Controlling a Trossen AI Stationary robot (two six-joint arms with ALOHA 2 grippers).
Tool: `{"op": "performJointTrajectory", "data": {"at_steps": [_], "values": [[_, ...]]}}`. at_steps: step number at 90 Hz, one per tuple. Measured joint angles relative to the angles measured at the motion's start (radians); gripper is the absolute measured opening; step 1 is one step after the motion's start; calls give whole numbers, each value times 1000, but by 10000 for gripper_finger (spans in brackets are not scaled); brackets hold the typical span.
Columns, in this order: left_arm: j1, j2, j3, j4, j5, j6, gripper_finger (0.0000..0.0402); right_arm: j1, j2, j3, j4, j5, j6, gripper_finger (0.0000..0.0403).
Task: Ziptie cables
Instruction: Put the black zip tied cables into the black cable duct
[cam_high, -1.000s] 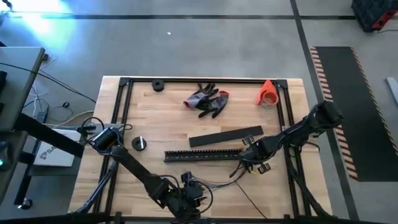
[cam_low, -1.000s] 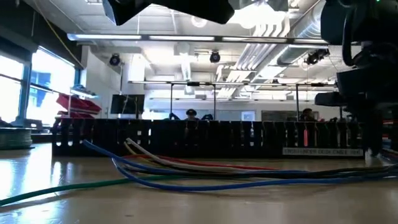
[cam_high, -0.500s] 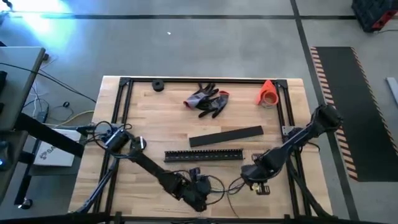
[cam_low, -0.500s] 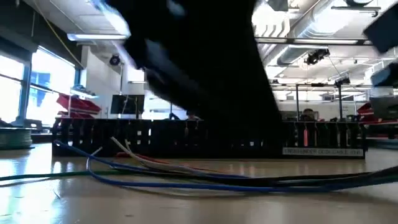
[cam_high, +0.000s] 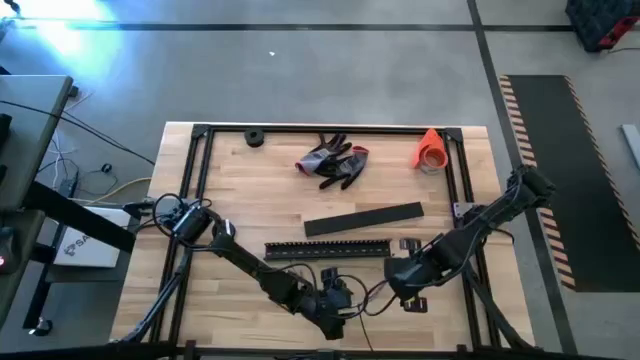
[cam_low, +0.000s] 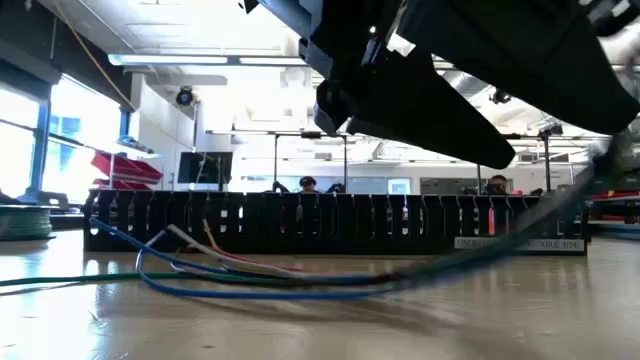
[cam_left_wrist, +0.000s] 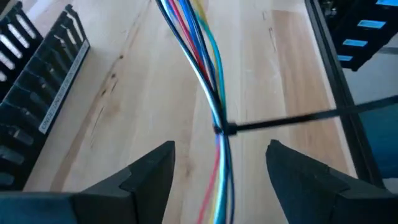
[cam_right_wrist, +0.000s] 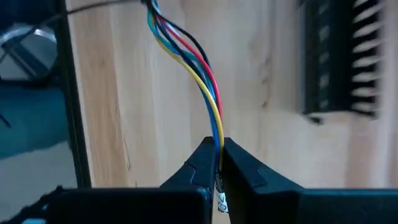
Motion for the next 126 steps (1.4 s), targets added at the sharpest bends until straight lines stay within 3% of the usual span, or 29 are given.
{"op": "performJointTrajectory", "data": {"at_steps": [36,50,70,78,105,126], "values": [[-4,8,0,-34,-202,-97,221,18,-123,88,-16,145,11,0],[-27,8,0,-112,-266,-177,160,61,-176,88,-21,154,52,0],[-49,8,0,-208,-307,-200,25,166,-247,88,5,240,90,0],[-50,16,1,-239,-317,-194,9,200,-263,88,20,259,99,0],[-86,-47,27,-490,-226,-348,1,297,-298,81,-45,380,201,0],[-93,-127,124,-910,-22,-443,0,206,-250,-37,-59,326,226,0]]}}
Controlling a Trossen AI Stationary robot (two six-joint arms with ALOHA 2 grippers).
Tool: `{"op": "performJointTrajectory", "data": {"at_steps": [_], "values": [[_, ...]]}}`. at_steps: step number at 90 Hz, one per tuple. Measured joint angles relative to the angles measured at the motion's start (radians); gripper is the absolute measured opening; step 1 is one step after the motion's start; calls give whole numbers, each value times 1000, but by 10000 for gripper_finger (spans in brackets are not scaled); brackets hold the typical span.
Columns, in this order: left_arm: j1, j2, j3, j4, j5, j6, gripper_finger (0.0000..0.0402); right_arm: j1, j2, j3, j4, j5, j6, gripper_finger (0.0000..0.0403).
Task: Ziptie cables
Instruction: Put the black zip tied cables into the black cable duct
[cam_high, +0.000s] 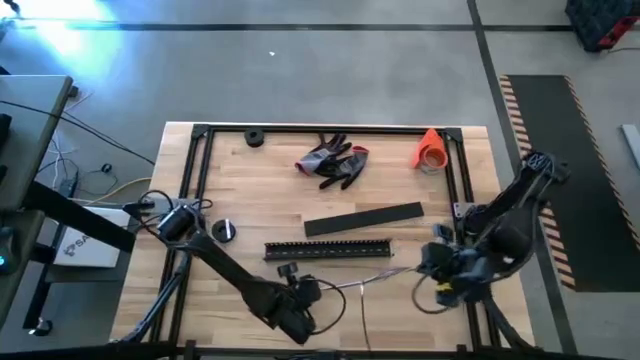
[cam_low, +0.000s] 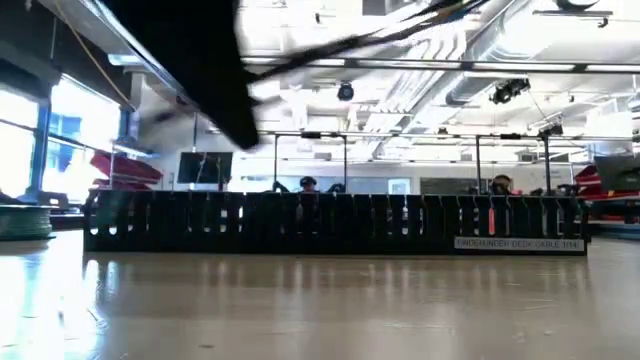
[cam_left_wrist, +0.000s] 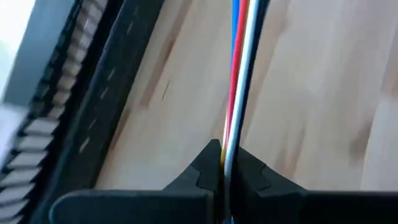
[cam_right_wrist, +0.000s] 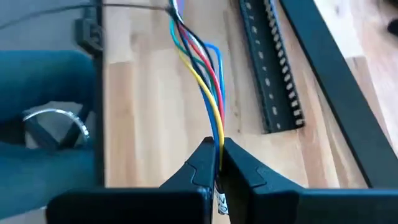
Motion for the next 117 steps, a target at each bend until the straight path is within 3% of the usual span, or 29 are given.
{"op": "performJointTrajectory", "data": {"at_steps": [11,33,45,67,90,117], "values": [[4,-31,5,-217,57,-28,0,-72,23,-90,57,5,-12,0],[29,-48,-18,-572,103,17,0,-244,44,-291,364,-81,-138,0],[53,-55,-106,-533,100,135,0,-322,54,-342,363,-80,-149,0],[93,-56,-252,-501,99,157,0,-413,52,-384,415,-111,-207,0],[87,-58,-356,-368,150,169,0,-442,55,-383,422,-127,-228,0],[60,-58,-408,-365,150,119,0,-442,115,-383,479,-143,-227,0]]}}
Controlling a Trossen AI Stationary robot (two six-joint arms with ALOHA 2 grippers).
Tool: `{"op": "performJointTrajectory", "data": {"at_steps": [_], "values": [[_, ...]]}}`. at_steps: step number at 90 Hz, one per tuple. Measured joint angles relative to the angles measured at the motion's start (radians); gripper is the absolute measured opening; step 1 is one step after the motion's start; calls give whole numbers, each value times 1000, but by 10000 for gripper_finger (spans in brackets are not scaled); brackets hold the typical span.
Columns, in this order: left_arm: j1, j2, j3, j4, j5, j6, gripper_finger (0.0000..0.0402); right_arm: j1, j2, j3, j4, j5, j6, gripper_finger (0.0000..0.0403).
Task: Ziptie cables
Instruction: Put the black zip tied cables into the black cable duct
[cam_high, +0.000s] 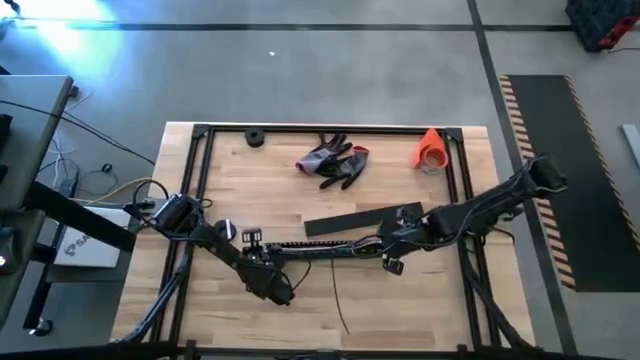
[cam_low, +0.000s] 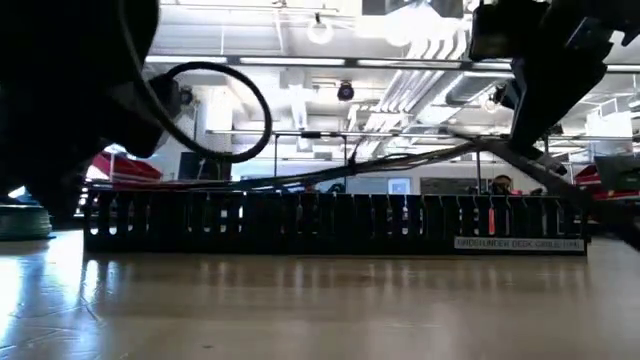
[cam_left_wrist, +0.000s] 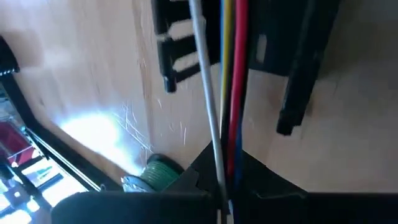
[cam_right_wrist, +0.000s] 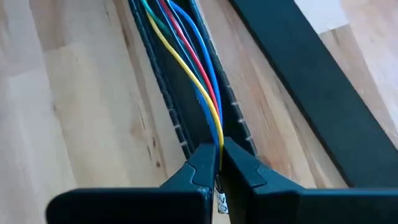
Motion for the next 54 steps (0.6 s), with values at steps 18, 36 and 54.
{"op": "performJointTrajectory", "data": {"at_steps": [18,36,54], "values": [[-17,0,-20,10,-4,-99,1,0,45,0,-10,-20,25,0],[-39,-2,-20,7,2,-137,26,0,51,0,-24,-66,29,0],[-61,-2,-20,-46,33,-205,57,-3,51,2,-89,-81,67,0]]}}
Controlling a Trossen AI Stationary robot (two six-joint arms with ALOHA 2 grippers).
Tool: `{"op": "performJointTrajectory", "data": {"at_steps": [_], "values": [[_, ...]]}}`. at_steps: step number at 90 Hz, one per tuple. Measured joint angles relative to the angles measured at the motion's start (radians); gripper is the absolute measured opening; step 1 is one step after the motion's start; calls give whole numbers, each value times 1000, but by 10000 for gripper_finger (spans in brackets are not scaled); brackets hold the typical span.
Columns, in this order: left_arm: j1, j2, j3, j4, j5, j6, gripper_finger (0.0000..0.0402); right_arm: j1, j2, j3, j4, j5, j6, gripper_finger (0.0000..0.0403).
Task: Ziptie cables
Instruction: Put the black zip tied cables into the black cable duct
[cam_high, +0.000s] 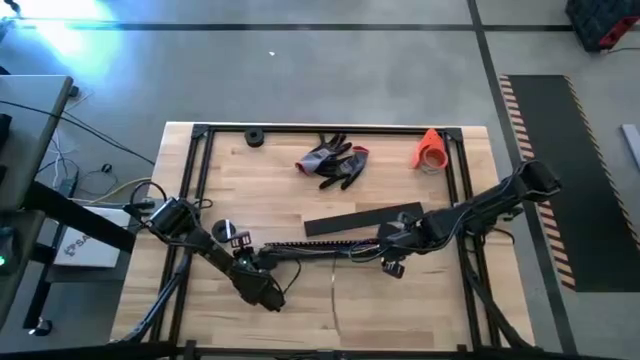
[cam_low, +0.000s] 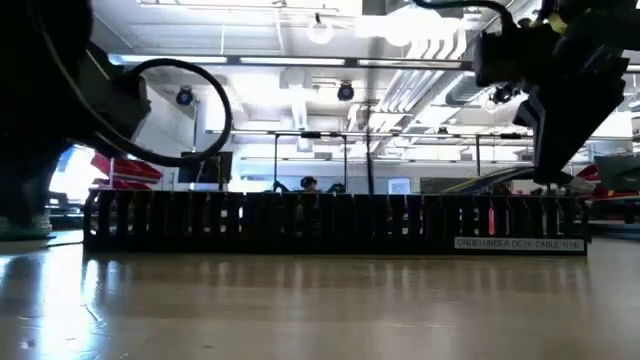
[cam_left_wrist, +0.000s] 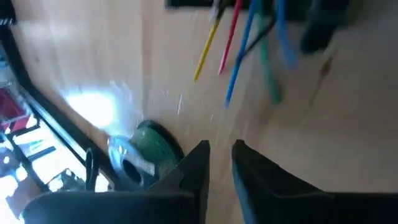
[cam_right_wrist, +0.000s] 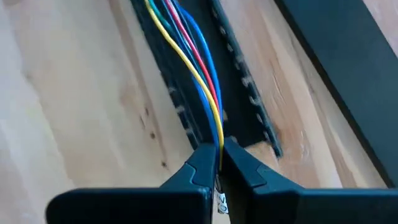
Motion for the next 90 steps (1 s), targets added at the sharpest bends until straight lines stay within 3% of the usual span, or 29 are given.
{"op": "performJointTrajectory", "data": {"at_steps": [20,49,69,90], "values": [[-29,0,17,-72,-3,-146,64,-31,4,0,-9,-44,-41,0],[-70,-48,134,-146,-93,-382,65,-79,39,1,81,-140,-122,0],[-107,-180,138,-145,-245,-566,65,-82,62,1,143,-146,-138,0],[-110,-256,139,-19,-435,-581,65,-83,62,1,148,-170,-181,0]]}}
